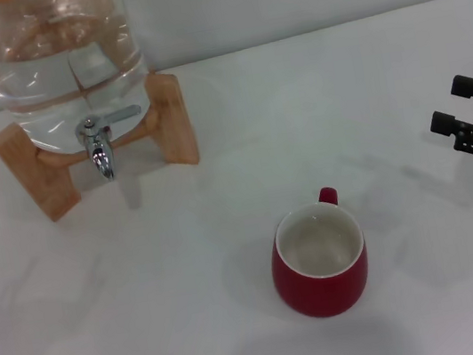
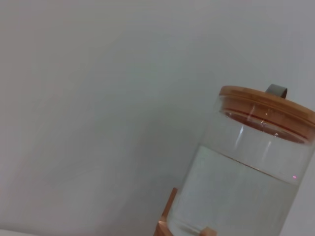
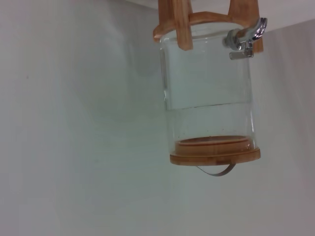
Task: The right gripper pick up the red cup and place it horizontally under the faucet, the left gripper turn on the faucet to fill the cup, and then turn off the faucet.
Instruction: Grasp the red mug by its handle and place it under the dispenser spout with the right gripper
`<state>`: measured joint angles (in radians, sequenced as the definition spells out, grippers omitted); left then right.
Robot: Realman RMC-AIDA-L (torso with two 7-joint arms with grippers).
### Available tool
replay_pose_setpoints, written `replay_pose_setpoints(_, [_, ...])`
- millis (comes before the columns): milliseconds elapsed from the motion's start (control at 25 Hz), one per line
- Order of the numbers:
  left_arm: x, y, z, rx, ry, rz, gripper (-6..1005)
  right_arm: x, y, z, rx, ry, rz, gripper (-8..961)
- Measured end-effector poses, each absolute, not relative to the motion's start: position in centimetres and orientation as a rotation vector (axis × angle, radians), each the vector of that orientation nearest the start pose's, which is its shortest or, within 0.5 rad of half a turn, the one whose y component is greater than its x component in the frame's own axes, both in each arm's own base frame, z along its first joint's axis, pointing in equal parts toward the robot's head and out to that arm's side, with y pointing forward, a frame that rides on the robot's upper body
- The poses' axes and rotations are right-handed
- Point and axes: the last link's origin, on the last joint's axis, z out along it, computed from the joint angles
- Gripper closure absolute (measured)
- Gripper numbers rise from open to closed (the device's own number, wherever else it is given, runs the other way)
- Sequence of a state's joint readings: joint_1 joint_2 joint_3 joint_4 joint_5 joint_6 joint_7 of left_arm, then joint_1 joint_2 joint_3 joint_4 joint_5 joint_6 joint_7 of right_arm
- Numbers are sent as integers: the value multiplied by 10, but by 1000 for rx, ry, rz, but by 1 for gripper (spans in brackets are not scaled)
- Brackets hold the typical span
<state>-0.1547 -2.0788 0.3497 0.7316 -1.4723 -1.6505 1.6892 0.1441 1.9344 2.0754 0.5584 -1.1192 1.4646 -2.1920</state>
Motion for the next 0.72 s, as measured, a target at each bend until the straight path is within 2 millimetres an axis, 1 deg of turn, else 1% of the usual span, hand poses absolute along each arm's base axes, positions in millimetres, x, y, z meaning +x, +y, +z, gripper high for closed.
replay_pose_setpoints(720, [-361,235,98,-1933,-930,-1063,194,345,262,65,-2163,456,868,289])
